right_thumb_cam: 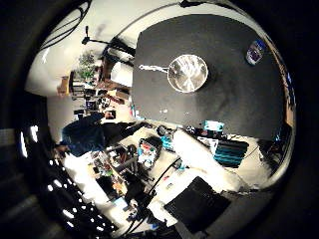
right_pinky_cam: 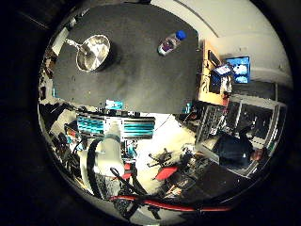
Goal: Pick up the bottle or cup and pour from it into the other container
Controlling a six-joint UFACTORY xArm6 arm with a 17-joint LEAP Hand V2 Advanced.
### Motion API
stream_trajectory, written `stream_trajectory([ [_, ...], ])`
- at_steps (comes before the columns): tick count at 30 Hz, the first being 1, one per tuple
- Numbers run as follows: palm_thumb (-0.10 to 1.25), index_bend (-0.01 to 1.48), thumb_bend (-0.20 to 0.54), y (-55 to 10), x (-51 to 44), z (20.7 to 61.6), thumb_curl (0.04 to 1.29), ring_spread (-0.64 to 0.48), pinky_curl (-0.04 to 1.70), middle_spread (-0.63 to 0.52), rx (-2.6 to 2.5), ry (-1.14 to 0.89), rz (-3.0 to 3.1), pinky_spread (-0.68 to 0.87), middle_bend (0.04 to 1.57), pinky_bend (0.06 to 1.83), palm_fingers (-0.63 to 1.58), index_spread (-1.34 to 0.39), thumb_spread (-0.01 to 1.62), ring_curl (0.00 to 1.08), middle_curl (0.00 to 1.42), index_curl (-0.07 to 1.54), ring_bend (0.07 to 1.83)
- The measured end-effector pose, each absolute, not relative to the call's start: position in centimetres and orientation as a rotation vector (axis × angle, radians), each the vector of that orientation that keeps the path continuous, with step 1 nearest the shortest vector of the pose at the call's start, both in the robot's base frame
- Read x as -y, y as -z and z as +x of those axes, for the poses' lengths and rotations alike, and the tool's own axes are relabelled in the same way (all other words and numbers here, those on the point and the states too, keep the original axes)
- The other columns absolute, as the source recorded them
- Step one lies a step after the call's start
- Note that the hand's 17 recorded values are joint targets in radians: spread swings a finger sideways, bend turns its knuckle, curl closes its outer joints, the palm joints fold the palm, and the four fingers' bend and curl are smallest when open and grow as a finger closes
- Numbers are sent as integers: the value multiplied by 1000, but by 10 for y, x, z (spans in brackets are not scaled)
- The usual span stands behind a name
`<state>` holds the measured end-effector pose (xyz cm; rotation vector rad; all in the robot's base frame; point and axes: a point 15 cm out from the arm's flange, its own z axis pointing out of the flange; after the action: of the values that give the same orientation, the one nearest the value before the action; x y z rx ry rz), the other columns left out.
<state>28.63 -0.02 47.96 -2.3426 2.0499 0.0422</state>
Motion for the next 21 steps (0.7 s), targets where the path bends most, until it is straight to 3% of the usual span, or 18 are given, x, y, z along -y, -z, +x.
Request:
stream_trajectory([
  [11, 673, 165, -12, -483, 58, 318, 297, 177, 16, 5, -2087, 72, -2194, 433, 230, 641, 276, -338, 1120, 249, 354, 291, 308],
  [21, 756, 173, -20, -462, 101, 337, 323, 167, -4, -11, -2028, -120, -2010, 439, 242, 689, 298, -334, 1104, 239, 354, 297, 317],
])
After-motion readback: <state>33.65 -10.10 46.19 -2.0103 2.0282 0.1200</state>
